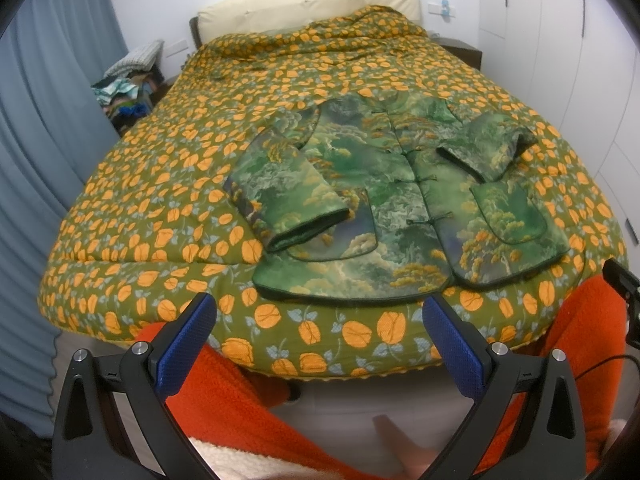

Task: Fold large clothes

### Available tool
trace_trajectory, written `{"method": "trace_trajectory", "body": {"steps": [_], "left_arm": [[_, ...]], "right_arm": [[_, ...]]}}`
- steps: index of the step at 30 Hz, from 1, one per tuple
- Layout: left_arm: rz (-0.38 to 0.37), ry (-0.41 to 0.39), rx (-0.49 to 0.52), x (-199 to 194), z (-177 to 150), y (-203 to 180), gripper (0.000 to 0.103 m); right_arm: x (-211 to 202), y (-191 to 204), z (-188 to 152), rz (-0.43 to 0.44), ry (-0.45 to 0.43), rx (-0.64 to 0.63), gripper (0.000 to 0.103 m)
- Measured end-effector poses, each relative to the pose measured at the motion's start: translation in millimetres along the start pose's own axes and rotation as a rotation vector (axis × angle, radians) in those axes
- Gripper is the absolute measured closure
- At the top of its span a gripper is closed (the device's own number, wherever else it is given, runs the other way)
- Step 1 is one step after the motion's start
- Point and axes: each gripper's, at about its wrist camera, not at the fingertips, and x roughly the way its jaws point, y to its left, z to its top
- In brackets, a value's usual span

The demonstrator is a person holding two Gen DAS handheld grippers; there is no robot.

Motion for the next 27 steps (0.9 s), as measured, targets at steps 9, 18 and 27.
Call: {"method": "trace_trajectory", "body": {"steps": [9, 18, 27], "left_arm": [[-0.004, 0.031, 0.005, 11.4, -2.5, -3.4, 0.0], [-0.131, 0.193, -0.134, 94.1, 6.1, 56.9, 0.0], [-0.199, 0.308, -0.099, 222.2, 8.6, 81.3, 0.001]], "right_arm": [[8.7, 0.0, 2.1, 0.025, 0.01, -0.005, 0.0], [28.5, -53.0, 14.4, 0.095, -0.033, 0.121, 0.0], [174.3, -159.7, 5.4, 0.191, 0.22, 0.34, 0.0]]}}
